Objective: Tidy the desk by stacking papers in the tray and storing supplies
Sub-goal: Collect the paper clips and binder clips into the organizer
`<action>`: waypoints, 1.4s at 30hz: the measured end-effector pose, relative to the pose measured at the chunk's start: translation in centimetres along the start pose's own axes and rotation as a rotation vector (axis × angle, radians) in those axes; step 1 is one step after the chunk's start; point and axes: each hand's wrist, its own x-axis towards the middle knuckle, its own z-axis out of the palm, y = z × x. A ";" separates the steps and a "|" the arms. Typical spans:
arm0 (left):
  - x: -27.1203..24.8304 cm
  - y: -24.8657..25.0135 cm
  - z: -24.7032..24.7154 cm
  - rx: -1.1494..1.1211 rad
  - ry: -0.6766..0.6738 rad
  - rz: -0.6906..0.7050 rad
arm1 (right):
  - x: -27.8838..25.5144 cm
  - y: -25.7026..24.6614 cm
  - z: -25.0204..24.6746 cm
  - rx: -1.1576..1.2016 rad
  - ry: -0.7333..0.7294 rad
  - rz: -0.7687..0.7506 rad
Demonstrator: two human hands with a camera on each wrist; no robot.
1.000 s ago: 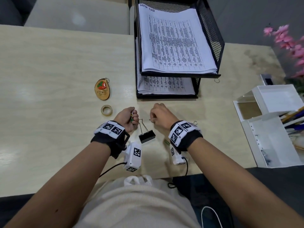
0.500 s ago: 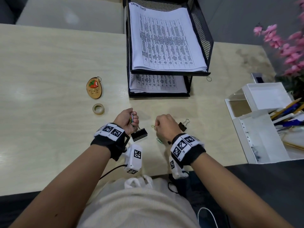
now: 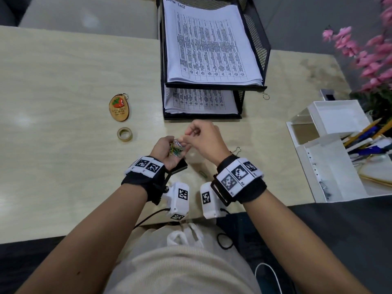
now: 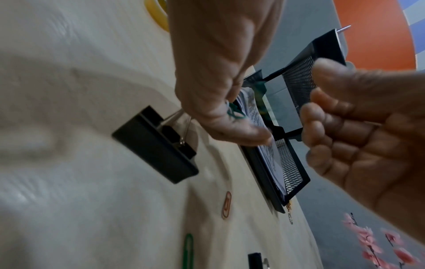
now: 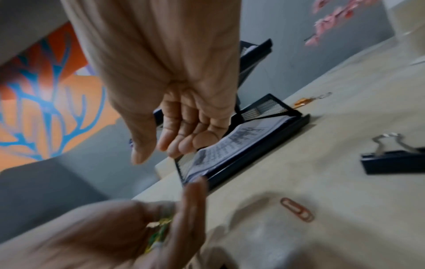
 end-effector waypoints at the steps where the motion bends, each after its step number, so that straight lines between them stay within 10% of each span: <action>1: 0.1 0.0 -0.1 0.027 0.029 -0.010 | 0.2 0.3 -0.2 -0.007 0.049 0.015; 9: -0.6 0.6 -1.3 0.234 0.075 -0.065 | 0.1 6.6 -1.1 -0.296 0.098 0.334; 34: -1.0 -1.7 0.5 0.346 0.079 0.001 | -6.1 7.4 2.3 -0.649 -0.081 0.023; 42: -0.2 -1.2 2.7 0.343 0.054 0.058 | -5.4 8.2 0.8 -0.437 -0.024 0.110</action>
